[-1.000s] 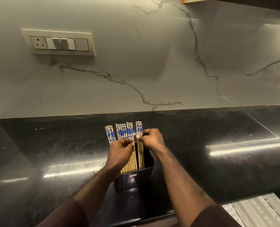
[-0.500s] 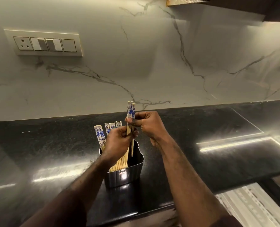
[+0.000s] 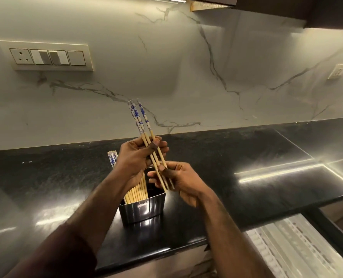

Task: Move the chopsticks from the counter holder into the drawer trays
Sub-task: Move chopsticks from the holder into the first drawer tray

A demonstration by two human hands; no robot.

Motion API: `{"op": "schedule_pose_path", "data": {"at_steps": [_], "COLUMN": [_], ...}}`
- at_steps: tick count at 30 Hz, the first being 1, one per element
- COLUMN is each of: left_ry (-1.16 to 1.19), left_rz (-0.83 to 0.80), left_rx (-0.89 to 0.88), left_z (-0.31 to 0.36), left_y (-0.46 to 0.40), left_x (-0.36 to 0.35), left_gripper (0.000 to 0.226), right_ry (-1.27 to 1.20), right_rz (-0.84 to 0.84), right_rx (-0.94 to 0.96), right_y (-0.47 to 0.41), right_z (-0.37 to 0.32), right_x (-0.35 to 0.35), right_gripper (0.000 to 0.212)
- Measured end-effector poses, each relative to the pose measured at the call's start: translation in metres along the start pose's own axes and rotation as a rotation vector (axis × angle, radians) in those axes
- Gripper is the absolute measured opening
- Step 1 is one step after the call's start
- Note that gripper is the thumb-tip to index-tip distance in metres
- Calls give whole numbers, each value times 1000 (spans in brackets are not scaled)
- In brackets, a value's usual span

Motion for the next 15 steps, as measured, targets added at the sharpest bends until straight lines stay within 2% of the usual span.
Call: {"op": "schedule_pose_path", "data": {"at_steps": [6, 15], "left_ry": [107, 77], "left_rz": [-58, -198], "left_rx": [82, 199], "left_z": [-13, -61], "left_y": [12, 56], "left_x": [-36, -131], "left_gripper": [19, 19], "right_ry": [-3, -14], "right_rz": [-119, -123], "right_rx": [-34, -56], "right_y": [44, 135], "right_z": [3, 12], "right_x": [10, 71], "right_gripper": [35, 33]}}
Point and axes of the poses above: each hand's wrist, its own y-axis away from the middle knuckle, its own x-axis out of the back of the hand, z = x × y, the point moved 8 cm from there along -y, towards the middle knuckle
